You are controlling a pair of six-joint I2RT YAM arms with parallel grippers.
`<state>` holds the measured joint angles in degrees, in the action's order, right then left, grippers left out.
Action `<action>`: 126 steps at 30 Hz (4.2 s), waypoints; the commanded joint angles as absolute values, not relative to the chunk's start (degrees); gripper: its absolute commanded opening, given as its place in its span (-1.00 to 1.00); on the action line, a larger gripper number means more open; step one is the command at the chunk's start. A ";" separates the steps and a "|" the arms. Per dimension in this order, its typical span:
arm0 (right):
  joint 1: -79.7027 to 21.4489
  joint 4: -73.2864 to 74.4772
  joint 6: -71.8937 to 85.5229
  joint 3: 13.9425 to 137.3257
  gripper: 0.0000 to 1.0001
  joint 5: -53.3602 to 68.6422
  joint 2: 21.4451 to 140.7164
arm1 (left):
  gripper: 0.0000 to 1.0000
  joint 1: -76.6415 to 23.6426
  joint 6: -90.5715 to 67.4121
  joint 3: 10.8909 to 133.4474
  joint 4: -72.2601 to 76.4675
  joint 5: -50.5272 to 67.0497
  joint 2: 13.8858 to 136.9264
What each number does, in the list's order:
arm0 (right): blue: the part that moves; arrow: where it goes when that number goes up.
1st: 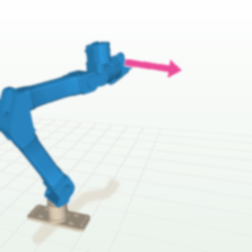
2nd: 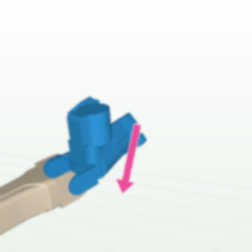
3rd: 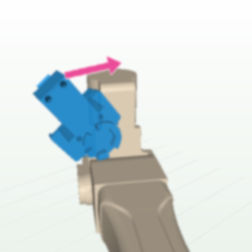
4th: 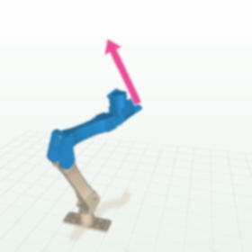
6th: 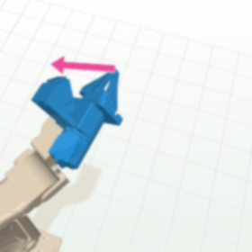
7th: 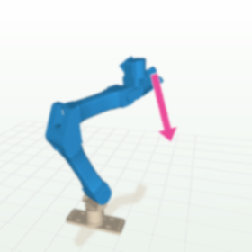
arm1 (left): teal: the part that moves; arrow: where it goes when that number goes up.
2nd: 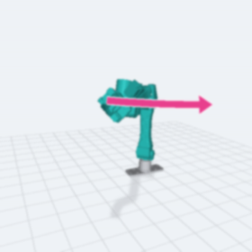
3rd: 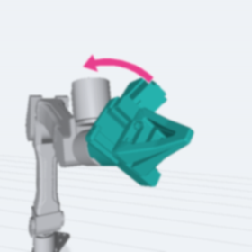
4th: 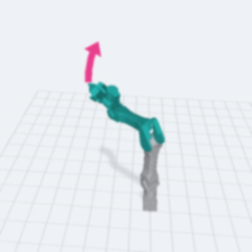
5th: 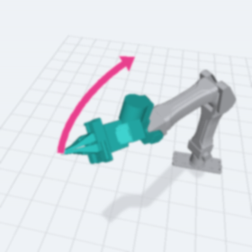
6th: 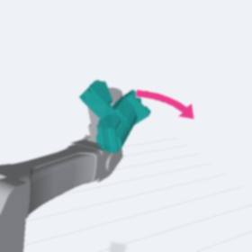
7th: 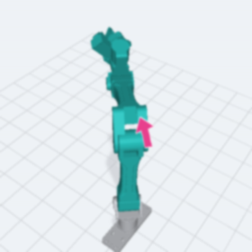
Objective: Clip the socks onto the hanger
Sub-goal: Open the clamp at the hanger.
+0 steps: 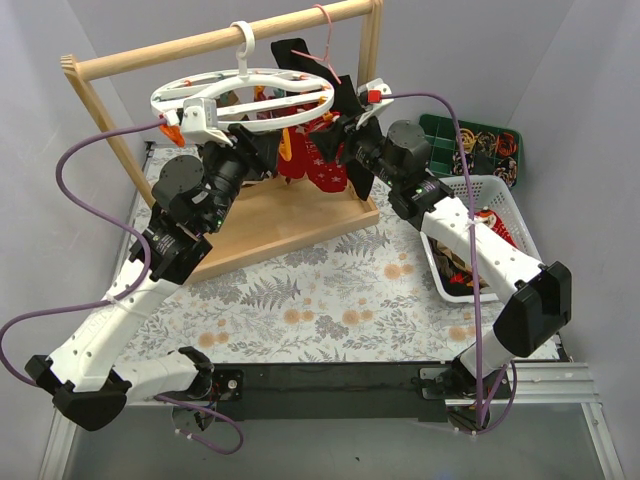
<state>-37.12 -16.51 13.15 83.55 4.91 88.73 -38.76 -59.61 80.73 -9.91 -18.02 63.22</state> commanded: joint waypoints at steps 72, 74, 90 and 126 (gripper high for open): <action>-44.83 -35.16 4.83 74.53 -0.97 19.16 84.99 | 0.33 -38.85 -55.55 68.90 -7.82 -8.88 52.99; -44.65 -35.16 5.45 74.71 -0.97 19.60 84.99 | 0.44 -38.76 -55.72 69.26 -8.17 -9.14 54.31; -44.65 -35.07 5.89 74.27 -0.97 20.92 84.90 | 0.40 -32.52 -63.28 70.49 -1.42 -5.89 58.54; -44.91 -34.19 6.33 75.32 -0.97 21.80 86.13 | 0.11 -32.52 -59.68 74.09 -1.32 -4.22 63.72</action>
<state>-44.40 -34.44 6.09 74.46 20.71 85.86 -32.73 -61.10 71.77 -1.23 -4.71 62.85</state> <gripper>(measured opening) 0.165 0.564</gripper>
